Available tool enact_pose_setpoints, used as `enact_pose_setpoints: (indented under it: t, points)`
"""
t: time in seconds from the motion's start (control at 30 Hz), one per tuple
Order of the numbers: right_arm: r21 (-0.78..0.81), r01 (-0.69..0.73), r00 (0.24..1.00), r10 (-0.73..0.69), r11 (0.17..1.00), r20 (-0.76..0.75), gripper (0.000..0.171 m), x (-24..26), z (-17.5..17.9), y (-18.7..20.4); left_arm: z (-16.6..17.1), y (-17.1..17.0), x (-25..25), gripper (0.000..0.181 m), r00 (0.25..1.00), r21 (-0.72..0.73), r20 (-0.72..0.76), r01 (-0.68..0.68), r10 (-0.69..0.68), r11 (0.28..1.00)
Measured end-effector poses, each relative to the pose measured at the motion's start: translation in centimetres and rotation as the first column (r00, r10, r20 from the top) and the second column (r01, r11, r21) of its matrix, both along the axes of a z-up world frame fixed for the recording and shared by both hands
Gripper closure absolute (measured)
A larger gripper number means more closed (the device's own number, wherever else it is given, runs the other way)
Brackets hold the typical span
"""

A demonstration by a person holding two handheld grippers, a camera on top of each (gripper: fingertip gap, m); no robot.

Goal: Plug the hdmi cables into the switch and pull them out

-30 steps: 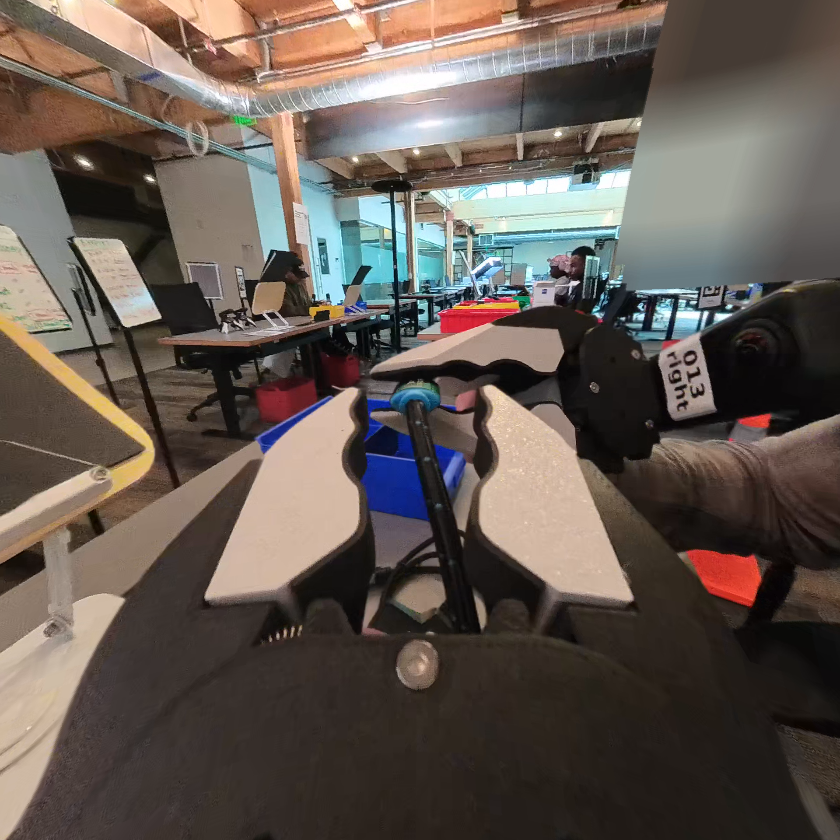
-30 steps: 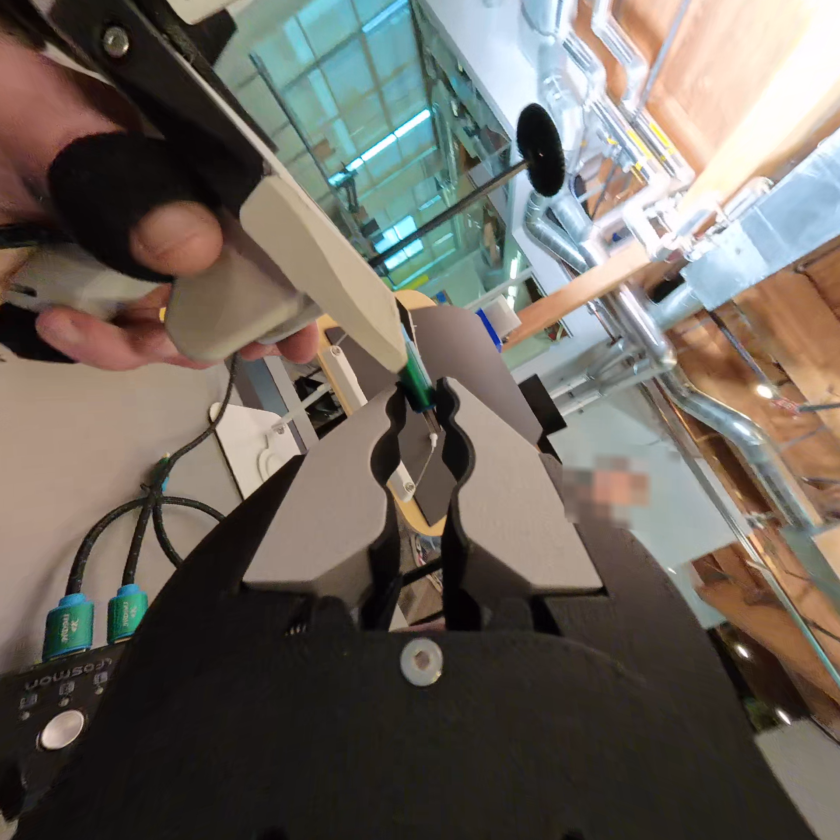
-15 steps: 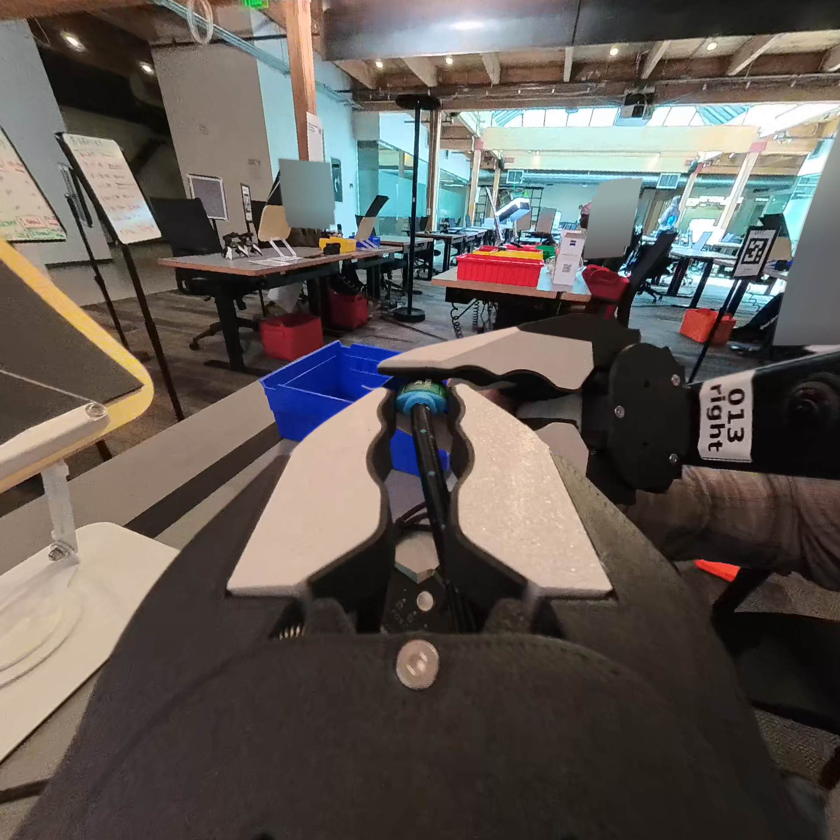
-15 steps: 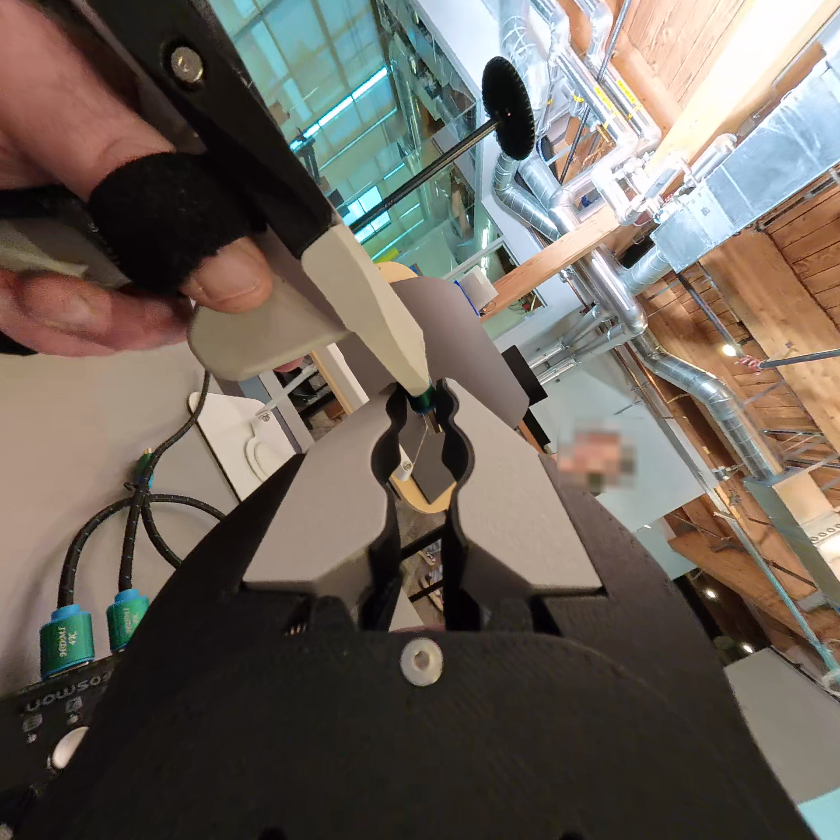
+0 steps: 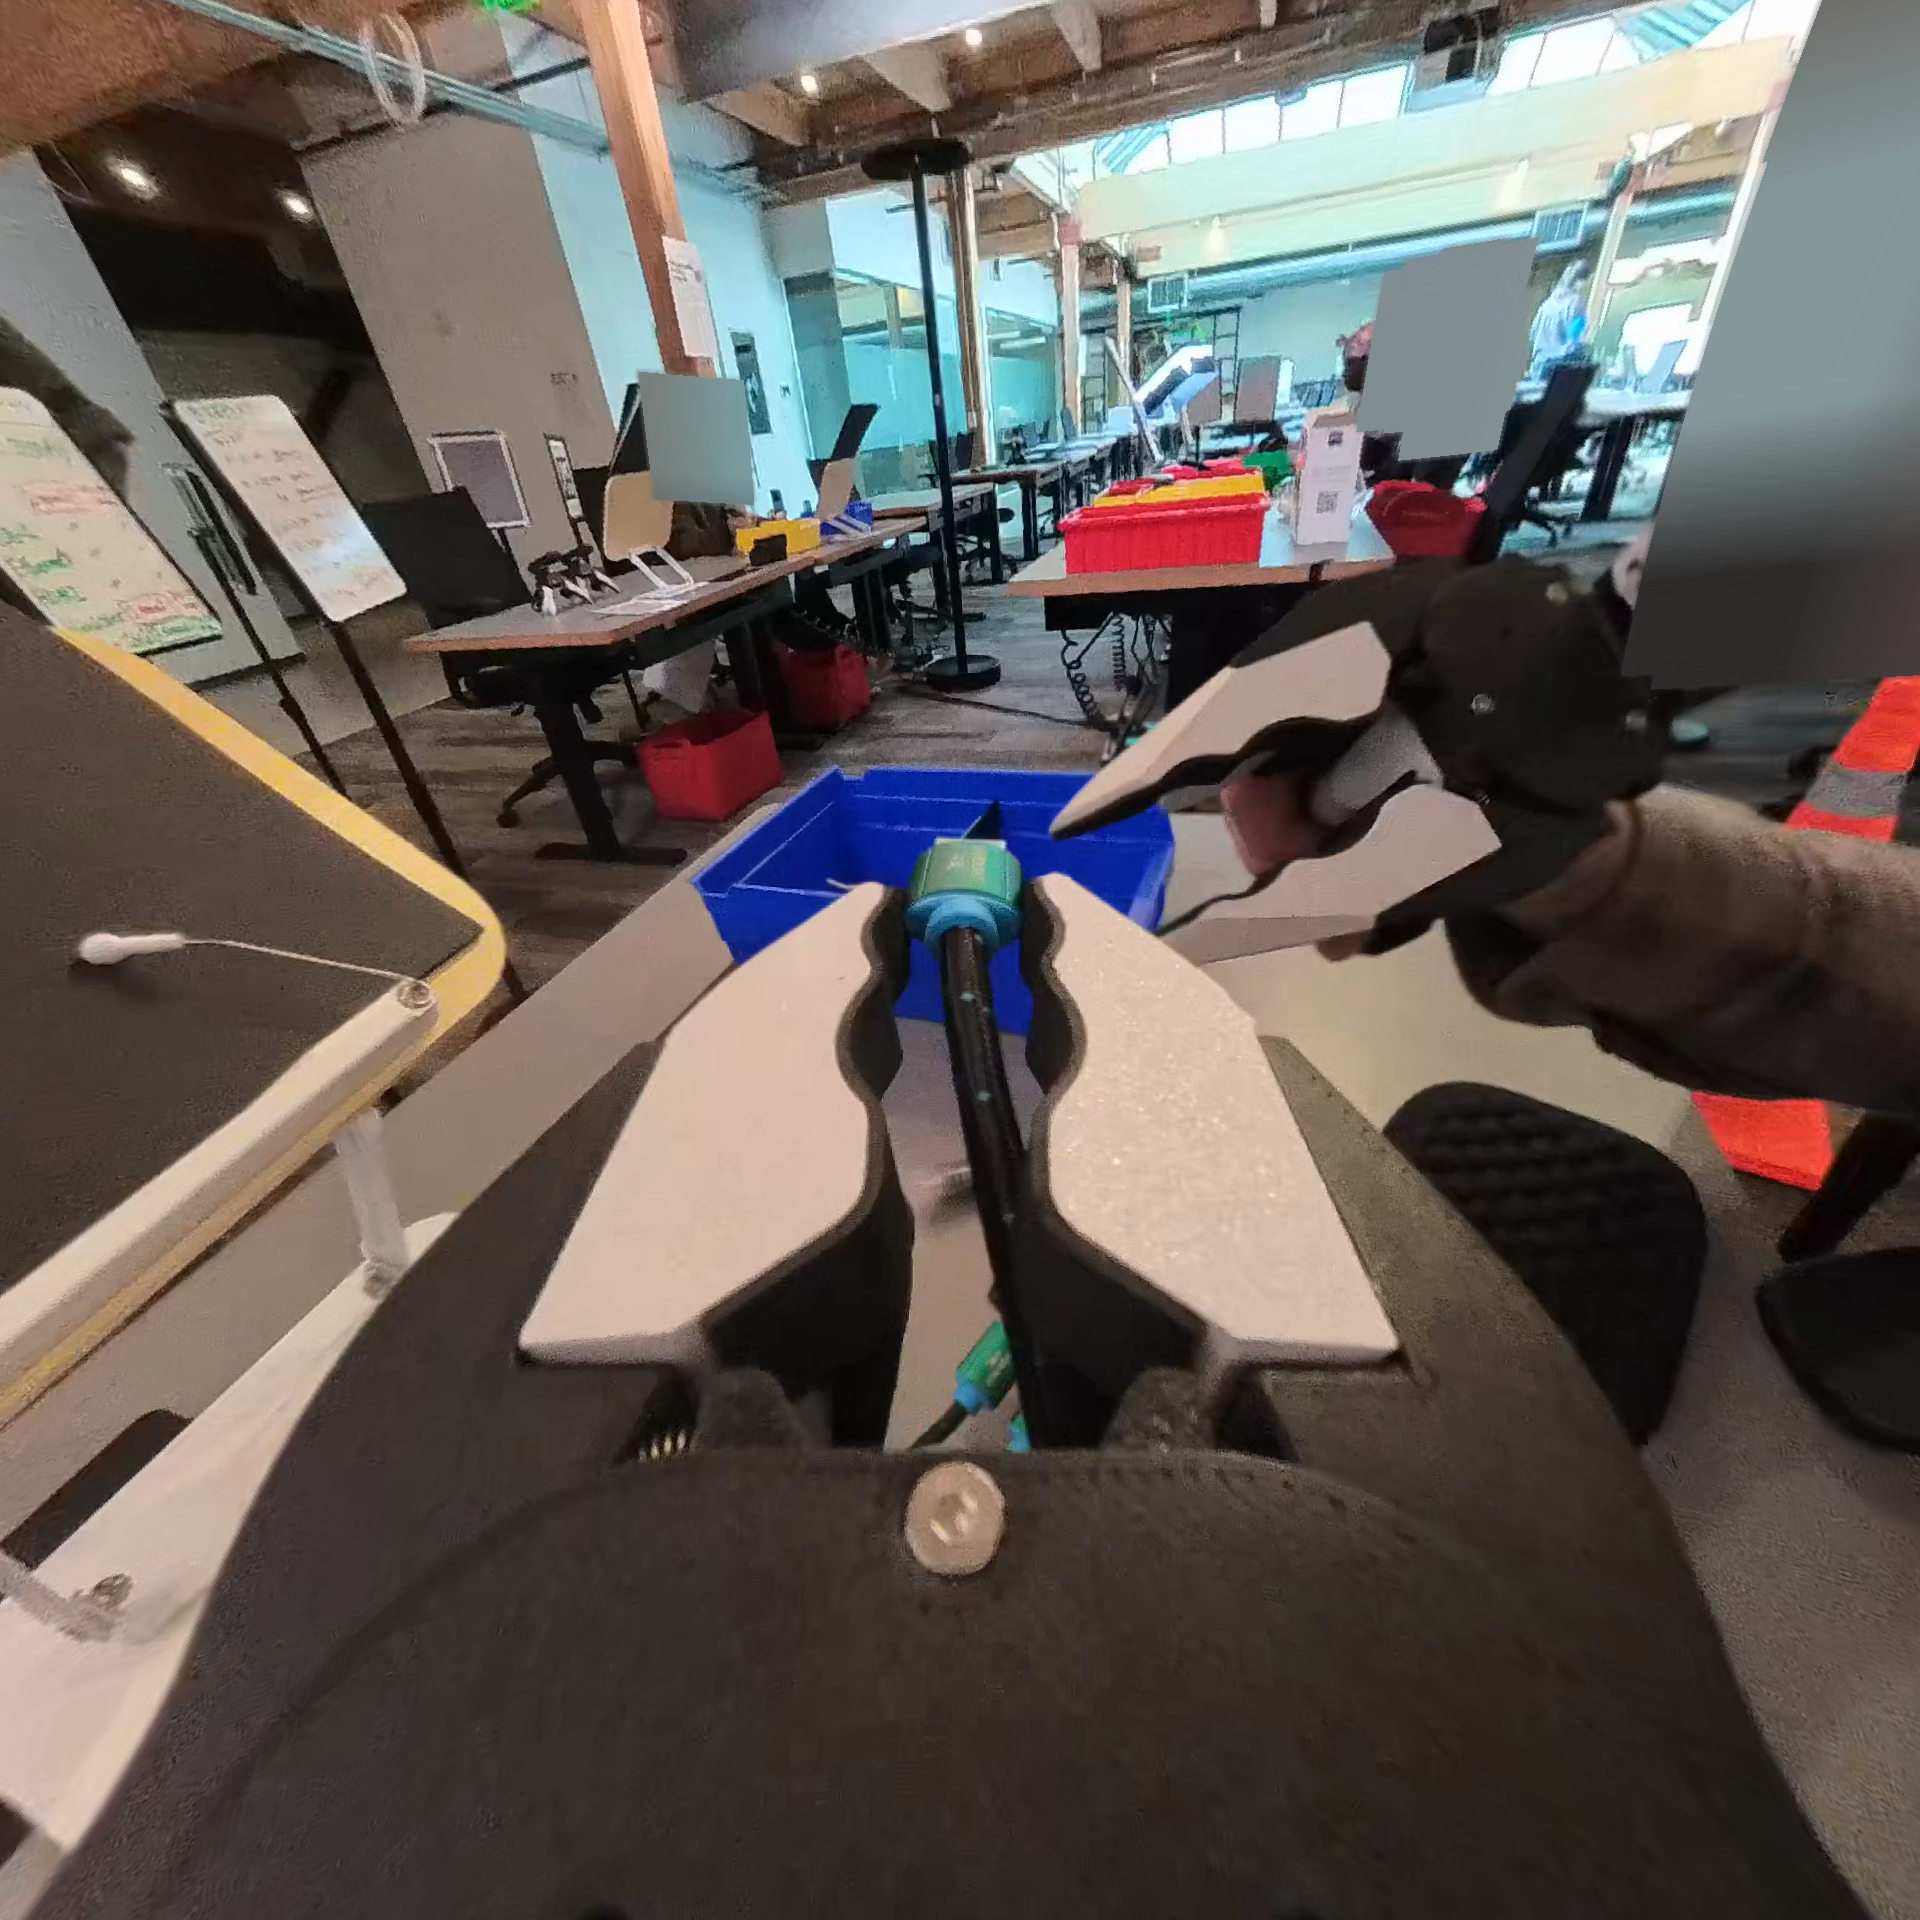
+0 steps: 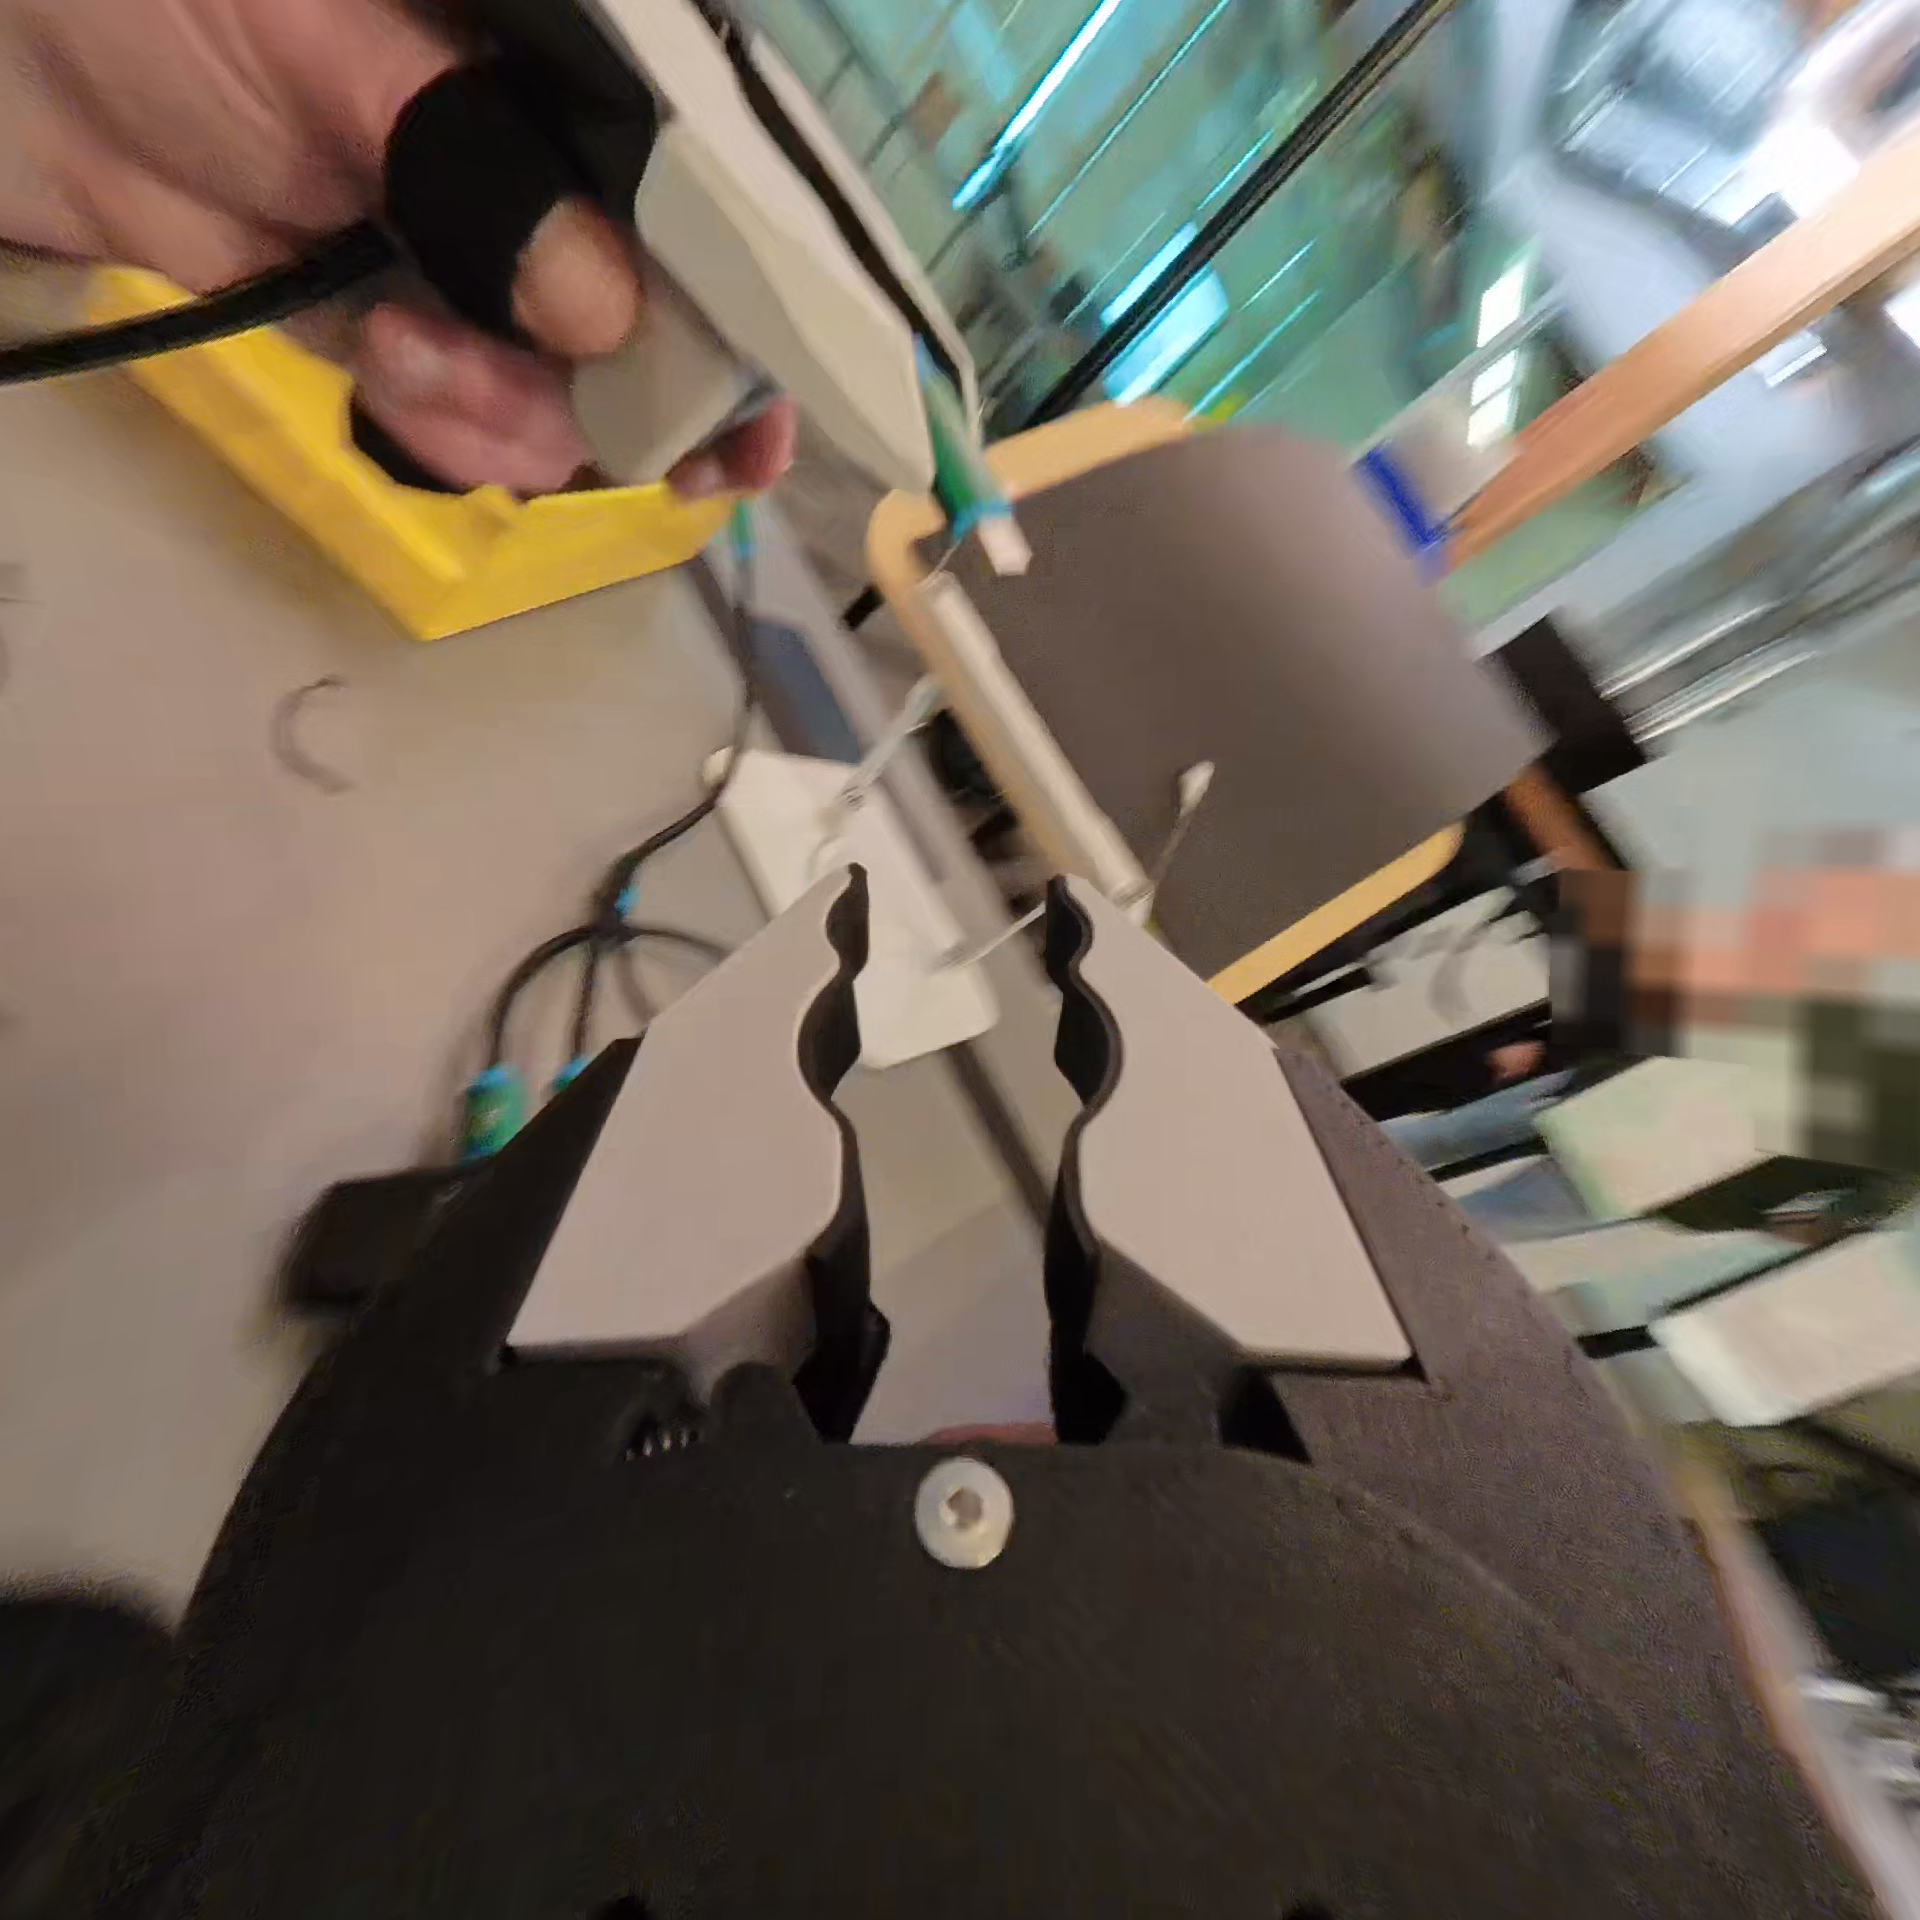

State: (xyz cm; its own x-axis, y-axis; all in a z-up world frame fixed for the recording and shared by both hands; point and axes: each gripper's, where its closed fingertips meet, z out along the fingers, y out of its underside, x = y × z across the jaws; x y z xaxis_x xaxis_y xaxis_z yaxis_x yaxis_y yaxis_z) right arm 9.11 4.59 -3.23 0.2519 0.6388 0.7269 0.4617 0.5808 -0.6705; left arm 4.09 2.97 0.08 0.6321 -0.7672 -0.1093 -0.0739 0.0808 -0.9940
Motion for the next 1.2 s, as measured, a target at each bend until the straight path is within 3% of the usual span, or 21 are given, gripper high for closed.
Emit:
enact_pose_setpoints:
  t: [0.07, 0.17, 0.3, 0.47, 0.57, 0.7, 0.83, 0.93, 1.2]
  points:
    - [-0.224, -0.028, 0.995, 0.049, 0.974, 0.085, 0.124, 1.4, -2.7, -0.3, -0.2, 0.8, -0.4, 0.161, 0.997, 0.014, -0.074, -0.005, 0.006, 1.000]
    - [-0.406, -0.026, 0.982, 0.099, 0.913, 0.160, 0.114, 2.7, -6.5, -1.1, -0.1, 1.4, -0.3, 0.161, 0.987, 0.043, -0.160, 0.026, -0.019, 0.999]
    - [-0.434, 0.054, 0.941, 0.099, 0.899, 0.322, 0.089, 2.2, -11.8, -1.5, 0.0, 2.3, 0.1, 0.160, 0.984, 0.037, -0.168, 0.056, -0.049, 0.998]
    - [-0.423, 0.107, 0.875, 0.117, 0.900, 0.470, 0.077, 1.4, -17.0, -1.6, -1.1, 1.8, -0.3, 0.161, 0.979, 0.002, -0.185, 0.086, -0.085, 0.996]
    - [-0.429, 0.137, 0.863, 0.106, 0.893, 0.495, 0.087, 1.9, -18.5, -0.8, -1.4, 1.7, -0.5, 0.160, 0.979, -0.001, -0.181, 0.096, -0.095, 0.995]
    - [-0.357, 0.141, 0.869, 0.058, 0.923, 0.492, 0.124, 2.6, -18.8, 0.0, -1.2, 1.6, -0.7, 0.161, 0.978, 0.004, -0.185, 0.100, -0.098, 0.995]
    - [-0.222, 0.135, 0.853, 0.001, 0.966, 0.522, 0.128, 2.7, -19.3, 0.1, -1.3, 1.5, -0.7, 0.160, 0.978, -0.005, -0.183, 0.104, -0.104, 0.995]
    - [-0.155, 0.170, 0.816, -0.051, 0.973, 0.576, 0.120, 3.6, -20.3, 0.2, -1.2, 1.4, -0.7, 0.160, 0.977, -0.002, -0.187, 0.100, -0.099, 0.995]
    - [-0.246, 0.186, 0.865, -0.040, 0.951, 0.501, 0.143, 3.3, -21.3, 1.1, -1.5, 1.3, -0.2, 0.161, 0.975, -0.011, -0.194, 0.112, -0.112, 0.994]
